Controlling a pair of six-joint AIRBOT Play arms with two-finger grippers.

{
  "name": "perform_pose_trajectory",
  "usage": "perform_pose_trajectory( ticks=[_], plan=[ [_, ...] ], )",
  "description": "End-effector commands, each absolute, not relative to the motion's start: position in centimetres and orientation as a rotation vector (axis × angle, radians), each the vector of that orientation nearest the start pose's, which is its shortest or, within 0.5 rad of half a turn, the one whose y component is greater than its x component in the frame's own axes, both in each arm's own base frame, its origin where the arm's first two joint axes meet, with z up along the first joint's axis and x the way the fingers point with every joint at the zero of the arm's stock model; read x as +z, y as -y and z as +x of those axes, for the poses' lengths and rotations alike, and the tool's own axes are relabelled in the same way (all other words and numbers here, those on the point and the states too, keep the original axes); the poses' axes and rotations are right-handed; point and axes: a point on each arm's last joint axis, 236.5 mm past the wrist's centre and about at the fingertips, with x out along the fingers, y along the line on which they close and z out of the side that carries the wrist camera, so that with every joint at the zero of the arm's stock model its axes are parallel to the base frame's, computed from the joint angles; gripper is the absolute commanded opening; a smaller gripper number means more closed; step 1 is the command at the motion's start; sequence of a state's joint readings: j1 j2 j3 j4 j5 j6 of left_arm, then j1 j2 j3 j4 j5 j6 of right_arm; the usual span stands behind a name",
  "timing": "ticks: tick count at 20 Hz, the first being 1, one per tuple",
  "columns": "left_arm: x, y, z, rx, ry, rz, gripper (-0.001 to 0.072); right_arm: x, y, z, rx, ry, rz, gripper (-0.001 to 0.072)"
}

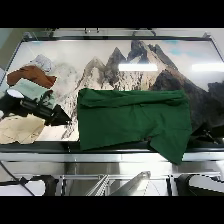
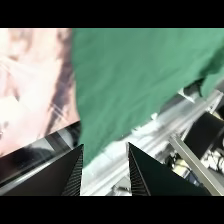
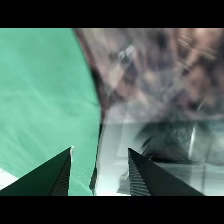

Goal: Fold the shirts.

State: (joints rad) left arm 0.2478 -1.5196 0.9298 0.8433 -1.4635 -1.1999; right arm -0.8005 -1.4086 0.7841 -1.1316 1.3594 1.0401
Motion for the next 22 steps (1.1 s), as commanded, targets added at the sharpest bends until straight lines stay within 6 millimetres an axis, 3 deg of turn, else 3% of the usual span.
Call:
perform_pose_trajectory(
  ticks=[1, 4, 5, 6, 12, 16, 21, 22],
  plan=[
    [-9.4, 9.6, 25.8, -0.466, -1.714, -0.763, 0.0287, -12.6, 6.6, 22.1, 0.085, -1.5, 0.87, 0.0417],
    [-10.6, 10.7, 24.2, -0.467, -1.755, -0.748, 0.0287, -12.9, 4.1, 24.8, 0.164, -1.401, 0.923, 0.04],
    [-10.8, 10.8, 24.1, -0.463, -1.756, -0.741, 0.0287, -12.7, 3.5, 25.5, 0.19, -1.379, 0.935, 0.024],
    [-11.0, 10.9, 23.9, -0.46, -1.759, -0.735, 0.0287, -12.4, 3.2, 26.0, 0.206, -1.36, 0.937, 0.0034],
    [-12.9, 10.9, 22.6, -0.403, -1.769, -0.743, 0.0289, -11.6, 3.0, 27.3, 0.217, -1.304, 0.973, 0.0026],
    [-14.1, 13.0, 22.5, -0.43, -1.758, -0.643, 0.029, -11.3, 2.9, 27.9, 0.225, -1.278, 0.987, 0.0026],
    [-14.0, 15.7, 23.7, -0.537, -1.786, -0.521, 0.0285, -10.6, 2.2, 27.5, 0.266, -1.29, 1.002, 0.0026],
    [-13.8, 16.2, 23.9, -0.561, -1.799, -0.513, 0.0151, -10.2, 1.9, 27.4, 0.285, -1.294, 1.005, 0.0026]
  ],
)
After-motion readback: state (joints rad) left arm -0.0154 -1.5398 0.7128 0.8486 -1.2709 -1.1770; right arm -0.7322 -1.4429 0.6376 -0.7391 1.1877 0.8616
